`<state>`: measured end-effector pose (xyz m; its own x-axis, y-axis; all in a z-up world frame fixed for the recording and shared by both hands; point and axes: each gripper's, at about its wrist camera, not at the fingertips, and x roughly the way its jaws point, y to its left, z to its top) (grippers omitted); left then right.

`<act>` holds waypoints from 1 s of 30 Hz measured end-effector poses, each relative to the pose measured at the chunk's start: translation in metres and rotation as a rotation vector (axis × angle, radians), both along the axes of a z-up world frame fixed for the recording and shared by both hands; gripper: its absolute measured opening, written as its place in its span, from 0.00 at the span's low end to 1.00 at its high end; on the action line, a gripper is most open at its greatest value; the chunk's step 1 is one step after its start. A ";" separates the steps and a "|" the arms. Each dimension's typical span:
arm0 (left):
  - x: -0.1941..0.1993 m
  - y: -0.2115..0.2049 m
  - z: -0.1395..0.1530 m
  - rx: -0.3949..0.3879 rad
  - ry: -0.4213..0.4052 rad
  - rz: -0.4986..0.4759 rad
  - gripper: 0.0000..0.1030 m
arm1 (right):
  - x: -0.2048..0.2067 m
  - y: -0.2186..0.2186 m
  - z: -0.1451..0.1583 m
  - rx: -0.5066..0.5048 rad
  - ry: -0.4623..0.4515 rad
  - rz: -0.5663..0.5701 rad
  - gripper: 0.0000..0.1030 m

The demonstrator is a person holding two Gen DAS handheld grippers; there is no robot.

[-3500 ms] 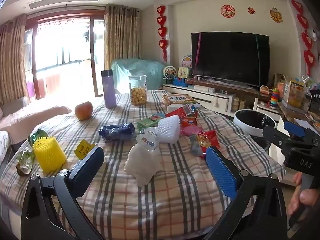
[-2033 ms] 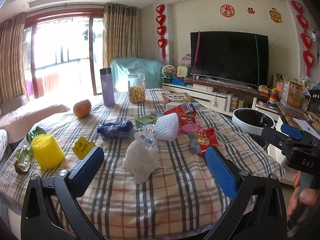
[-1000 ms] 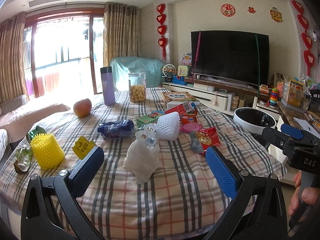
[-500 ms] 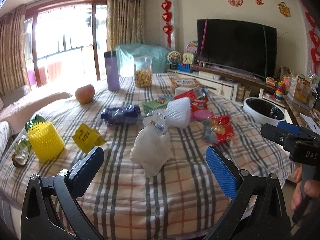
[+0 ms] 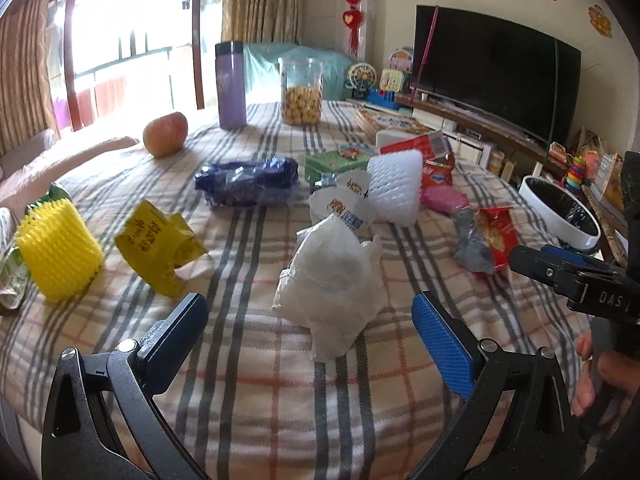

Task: Collect trash
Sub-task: 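Grasp the white tissue with the left tool while the right tool grasps the red chip bag, then carry tissue and chip bag to the bin and open both tools over it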

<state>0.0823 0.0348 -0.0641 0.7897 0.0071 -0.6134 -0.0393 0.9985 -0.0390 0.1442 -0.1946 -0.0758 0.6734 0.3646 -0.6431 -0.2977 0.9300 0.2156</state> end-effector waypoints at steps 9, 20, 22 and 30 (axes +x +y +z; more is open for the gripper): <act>0.019 -0.002 -0.015 -0.032 0.067 -0.045 0.65 | 0.027 0.008 -0.017 0.024 0.066 0.042 0.86; 0.018 -0.038 -0.001 -0.055 0.043 -0.160 0.44 | 0.019 -0.014 -0.008 0.103 0.054 0.072 0.48; 0.018 -0.049 0.004 -0.056 0.036 -0.187 0.44 | 0.016 -0.025 -0.004 0.121 0.049 0.061 0.48; 0.030 -0.095 0.015 -0.053 0.034 -0.290 0.44 | 0.008 -0.073 0.013 0.144 0.017 -0.021 0.48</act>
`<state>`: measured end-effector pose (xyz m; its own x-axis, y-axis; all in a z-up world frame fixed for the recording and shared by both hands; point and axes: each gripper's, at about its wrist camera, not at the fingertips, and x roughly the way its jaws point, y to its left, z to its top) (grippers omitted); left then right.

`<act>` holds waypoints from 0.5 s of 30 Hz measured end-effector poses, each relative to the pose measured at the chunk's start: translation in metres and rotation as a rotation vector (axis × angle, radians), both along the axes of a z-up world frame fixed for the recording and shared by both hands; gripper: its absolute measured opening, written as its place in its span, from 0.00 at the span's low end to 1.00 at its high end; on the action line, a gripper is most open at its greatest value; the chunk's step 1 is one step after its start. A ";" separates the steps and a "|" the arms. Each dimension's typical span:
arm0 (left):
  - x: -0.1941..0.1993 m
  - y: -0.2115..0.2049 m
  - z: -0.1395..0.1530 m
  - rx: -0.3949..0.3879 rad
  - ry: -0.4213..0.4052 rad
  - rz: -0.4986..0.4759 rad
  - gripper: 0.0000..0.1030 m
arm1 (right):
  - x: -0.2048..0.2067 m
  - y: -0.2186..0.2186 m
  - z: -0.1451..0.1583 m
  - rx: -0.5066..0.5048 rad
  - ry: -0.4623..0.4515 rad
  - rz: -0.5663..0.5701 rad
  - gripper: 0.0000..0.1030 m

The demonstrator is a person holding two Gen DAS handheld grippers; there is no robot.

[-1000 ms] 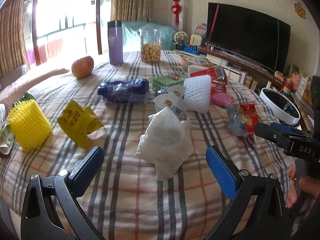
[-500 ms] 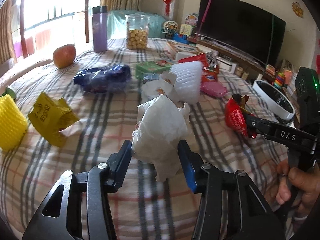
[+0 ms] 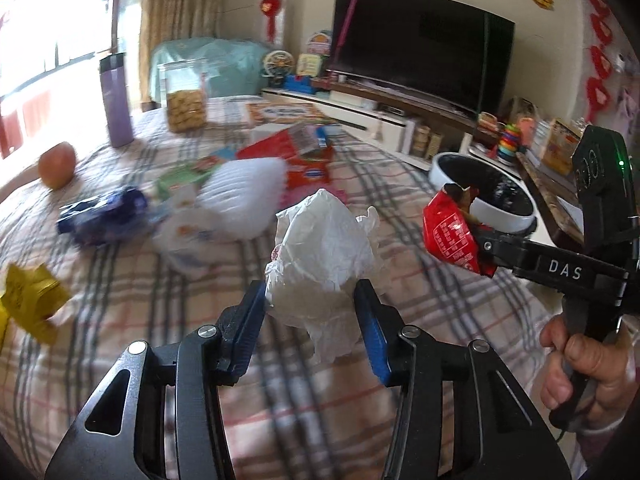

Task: Collect trash
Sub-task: 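Carry tissue and chip bag to the bin and open both tools over it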

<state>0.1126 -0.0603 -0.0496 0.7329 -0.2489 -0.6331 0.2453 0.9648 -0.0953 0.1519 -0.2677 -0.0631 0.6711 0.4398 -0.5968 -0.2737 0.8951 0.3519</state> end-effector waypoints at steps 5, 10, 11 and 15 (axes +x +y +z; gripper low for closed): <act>0.012 -0.028 0.006 -0.003 -0.003 -0.052 0.44 | 0.000 -0.032 0.009 -0.002 -0.013 -0.060 0.48; 0.021 -0.054 0.008 0.000 -0.005 -0.099 0.44 | 0.001 -0.060 0.015 -0.007 -0.016 -0.111 0.48; 0.023 -0.060 0.008 0.001 -0.003 -0.109 0.44 | 0.001 -0.065 0.016 -0.007 -0.016 -0.121 0.48; 0.032 -0.078 0.010 0.004 0.000 -0.142 0.44 | 0.002 -0.081 0.018 -0.006 -0.020 -0.155 0.48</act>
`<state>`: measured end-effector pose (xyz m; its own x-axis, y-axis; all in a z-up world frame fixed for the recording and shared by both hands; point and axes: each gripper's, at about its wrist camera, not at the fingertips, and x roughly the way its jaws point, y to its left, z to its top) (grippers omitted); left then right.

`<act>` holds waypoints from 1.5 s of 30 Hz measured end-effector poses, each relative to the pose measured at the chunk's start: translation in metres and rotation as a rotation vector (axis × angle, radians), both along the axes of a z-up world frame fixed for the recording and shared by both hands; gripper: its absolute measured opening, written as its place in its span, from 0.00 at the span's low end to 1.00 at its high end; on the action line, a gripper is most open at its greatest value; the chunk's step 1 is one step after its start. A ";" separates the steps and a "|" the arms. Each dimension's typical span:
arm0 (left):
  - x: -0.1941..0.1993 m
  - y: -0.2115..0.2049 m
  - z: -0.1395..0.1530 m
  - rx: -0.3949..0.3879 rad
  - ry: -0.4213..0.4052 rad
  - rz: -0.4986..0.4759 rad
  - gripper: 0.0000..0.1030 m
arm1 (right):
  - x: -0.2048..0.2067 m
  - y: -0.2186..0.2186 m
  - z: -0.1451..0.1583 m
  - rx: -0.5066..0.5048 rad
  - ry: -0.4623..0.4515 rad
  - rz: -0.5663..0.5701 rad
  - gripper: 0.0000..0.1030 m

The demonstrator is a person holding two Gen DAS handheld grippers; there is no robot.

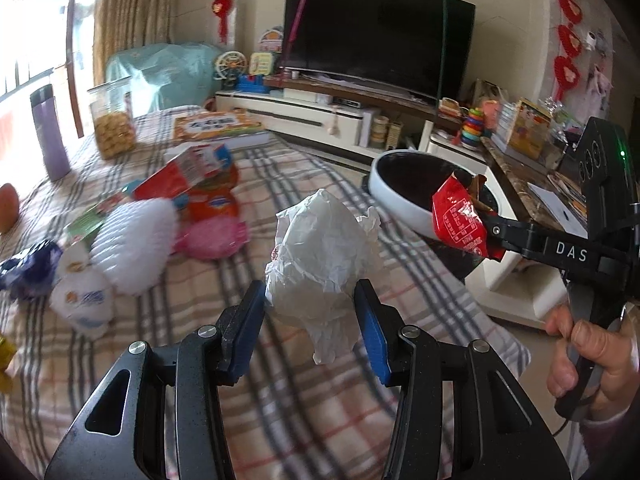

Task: Collect trash
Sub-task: 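Carry tissue and chip bag to the bin and open both tools over it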

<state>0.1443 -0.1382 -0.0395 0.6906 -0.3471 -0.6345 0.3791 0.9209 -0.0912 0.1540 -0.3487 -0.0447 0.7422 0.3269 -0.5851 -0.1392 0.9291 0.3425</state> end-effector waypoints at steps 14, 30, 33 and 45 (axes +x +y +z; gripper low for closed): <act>0.030 -0.054 0.008 0.013 0.010 -0.099 0.44 | 0.016 -0.063 0.010 0.001 -0.006 -0.117 0.48; 0.077 -0.110 0.020 0.010 0.023 -0.161 0.44 | 0.048 -0.115 0.009 0.000 0.024 -0.187 0.48; 0.085 -0.122 0.021 0.019 0.028 -0.176 0.44 | 0.054 -0.119 0.008 -0.002 0.034 -0.186 0.50; 0.110 -0.149 0.011 0.039 0.082 -0.201 0.53 | 0.076 -0.131 0.002 -0.013 0.095 -0.212 0.70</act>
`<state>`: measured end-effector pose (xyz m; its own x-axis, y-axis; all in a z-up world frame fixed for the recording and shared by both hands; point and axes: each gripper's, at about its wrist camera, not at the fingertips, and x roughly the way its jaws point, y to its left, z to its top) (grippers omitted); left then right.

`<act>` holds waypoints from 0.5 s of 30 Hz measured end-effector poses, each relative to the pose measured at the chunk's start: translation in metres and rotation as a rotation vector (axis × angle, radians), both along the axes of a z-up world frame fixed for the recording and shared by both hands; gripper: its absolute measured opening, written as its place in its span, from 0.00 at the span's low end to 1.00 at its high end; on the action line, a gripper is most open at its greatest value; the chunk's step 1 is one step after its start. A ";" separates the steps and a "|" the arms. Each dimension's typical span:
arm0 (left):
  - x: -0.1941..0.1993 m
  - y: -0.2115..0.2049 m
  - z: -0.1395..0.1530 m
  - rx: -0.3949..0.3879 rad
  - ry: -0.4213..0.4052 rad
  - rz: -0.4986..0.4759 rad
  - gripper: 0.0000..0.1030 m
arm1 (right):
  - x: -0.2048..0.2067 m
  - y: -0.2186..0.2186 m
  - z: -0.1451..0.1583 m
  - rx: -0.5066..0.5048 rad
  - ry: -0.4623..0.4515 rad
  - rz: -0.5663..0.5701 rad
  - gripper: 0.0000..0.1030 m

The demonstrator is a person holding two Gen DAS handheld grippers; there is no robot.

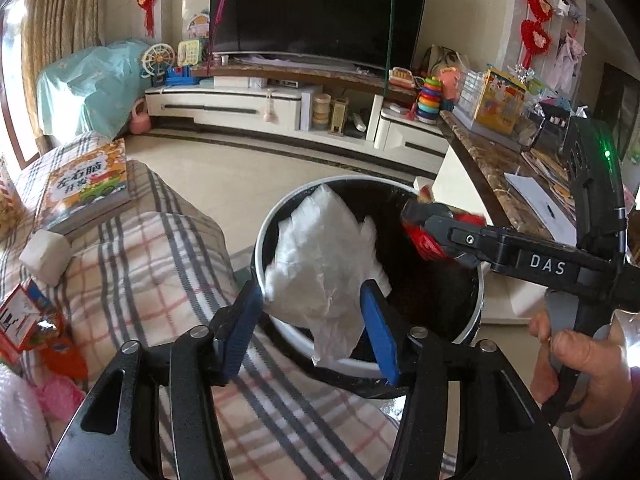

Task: Collect trash
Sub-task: 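Carry tissue and chip bag to the bin and open both tools over it, then move both tools back over the bed toward the remaining items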

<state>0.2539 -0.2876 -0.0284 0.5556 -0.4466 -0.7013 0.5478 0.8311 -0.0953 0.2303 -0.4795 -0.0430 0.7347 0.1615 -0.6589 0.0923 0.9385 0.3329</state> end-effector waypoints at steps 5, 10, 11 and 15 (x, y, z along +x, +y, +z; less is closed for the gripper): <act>-0.003 0.004 -0.002 0.001 -0.003 0.013 0.69 | -0.004 -0.006 0.003 0.008 -0.012 -0.024 0.76; -0.013 0.021 -0.002 -0.017 -0.011 0.040 0.71 | -0.012 -0.005 0.007 0.019 -0.034 -0.043 0.83; -0.015 0.025 -0.002 -0.021 -0.010 0.047 0.72 | -0.015 -0.003 0.008 0.021 -0.039 -0.043 0.85; -0.028 0.047 -0.003 -0.041 -0.013 0.092 0.73 | -0.025 0.009 0.010 0.035 -0.055 -0.037 0.89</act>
